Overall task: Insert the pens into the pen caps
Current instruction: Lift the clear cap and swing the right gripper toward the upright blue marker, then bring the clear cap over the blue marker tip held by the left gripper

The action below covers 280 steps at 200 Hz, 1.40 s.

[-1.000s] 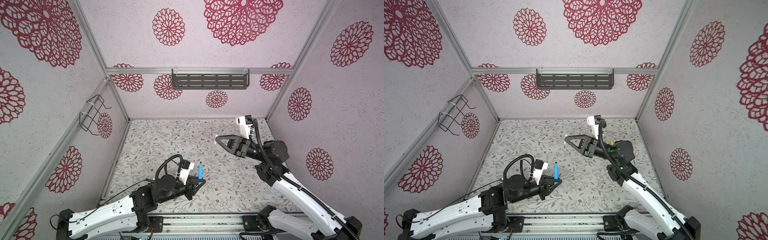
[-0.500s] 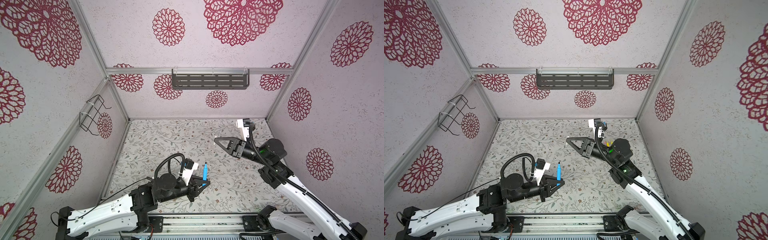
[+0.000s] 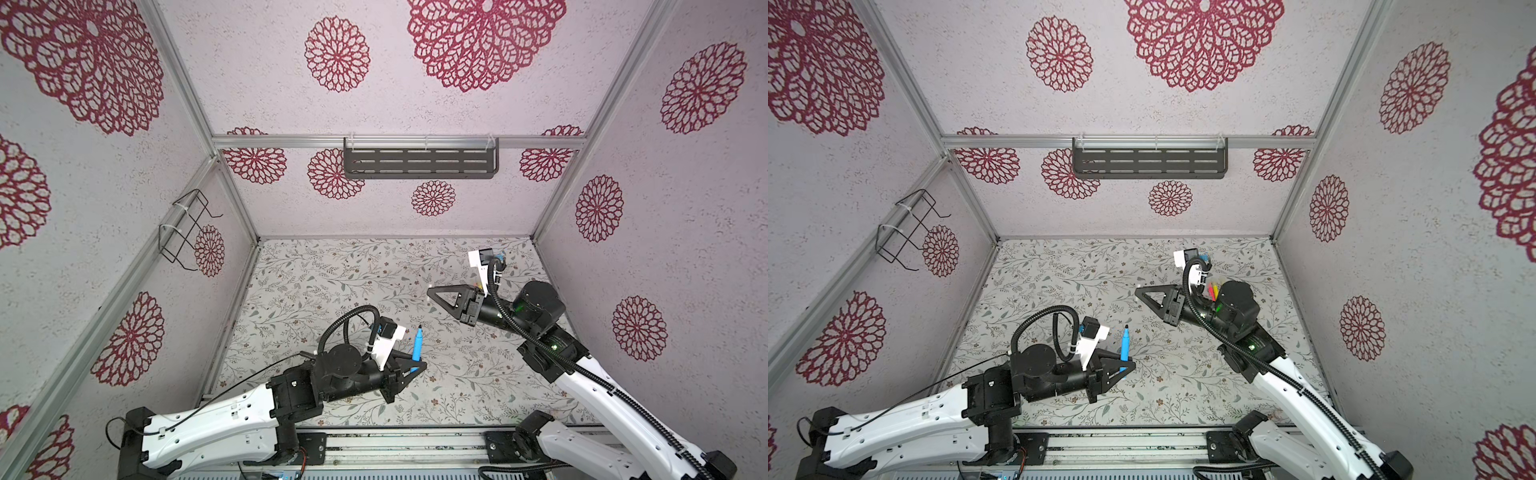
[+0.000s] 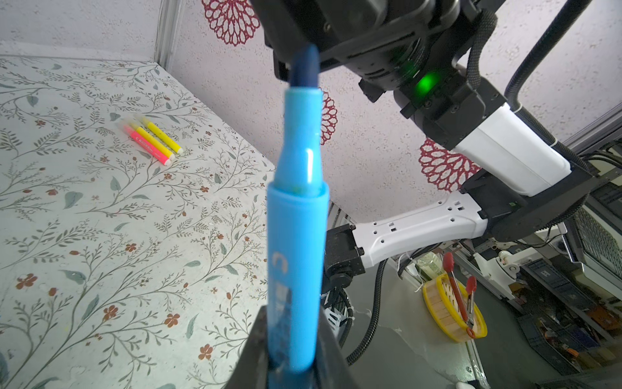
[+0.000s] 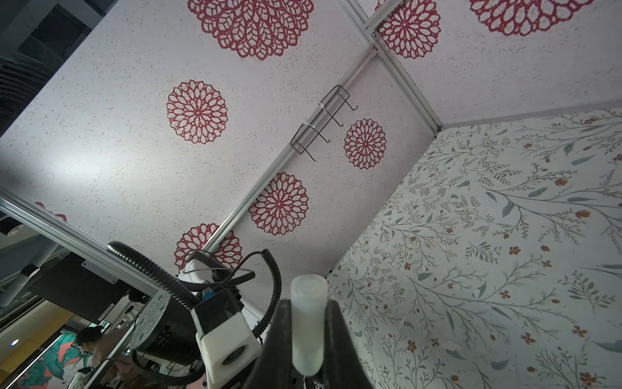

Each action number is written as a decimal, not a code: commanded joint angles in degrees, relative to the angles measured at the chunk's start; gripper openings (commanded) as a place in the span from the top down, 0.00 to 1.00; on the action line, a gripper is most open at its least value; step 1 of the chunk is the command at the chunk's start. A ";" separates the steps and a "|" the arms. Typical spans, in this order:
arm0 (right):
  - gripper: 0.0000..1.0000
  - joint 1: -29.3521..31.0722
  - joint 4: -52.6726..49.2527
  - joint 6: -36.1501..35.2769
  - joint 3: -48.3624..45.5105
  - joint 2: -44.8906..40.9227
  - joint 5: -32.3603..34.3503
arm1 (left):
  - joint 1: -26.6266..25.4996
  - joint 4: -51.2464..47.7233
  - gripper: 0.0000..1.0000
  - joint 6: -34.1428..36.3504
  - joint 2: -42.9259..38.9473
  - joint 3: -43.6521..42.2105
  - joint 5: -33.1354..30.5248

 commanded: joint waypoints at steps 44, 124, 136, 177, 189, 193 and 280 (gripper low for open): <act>1.00 0.24 0.71 -2.83 -1.27 -4.31 -0.57 | -0.60 2.11 1.00 2.09 1.53 3.40 1.31; 1.00 0.55 3.19 -1.58 -2.45 -5.04 -1.63 | -0.53 2.65 1.00 1.76 2.67 3.38 2.00; 1.00 0.74 3.47 -1.51 -2.72 -5.06 -1.60 | -0.49 2.61 1.00 1.85 2.68 3.38 1.76; 1.00 2.23 4.53 -1.51 -2.98 -4.70 -1.80 | -0.01 2.74 1.00 1.77 2.74 3.20 1.57; 1.00 2.65 5.10 -1.50 -3.12 -4.71 -1.71 | 0.41 2.74 1.00 1.62 2.92 3.20 1.95; 1.00 2.80 5.18 -1.51 -3.15 -4.68 -1.71 | 0.48 2.73 1.00 1.54 2.98 3.20 2.01; 1.00 5.10 5.81 -2.30 -4.31 -5.31 -1.01 | 2.58 3.36 1.00 0.65 2.76 2.68 3.67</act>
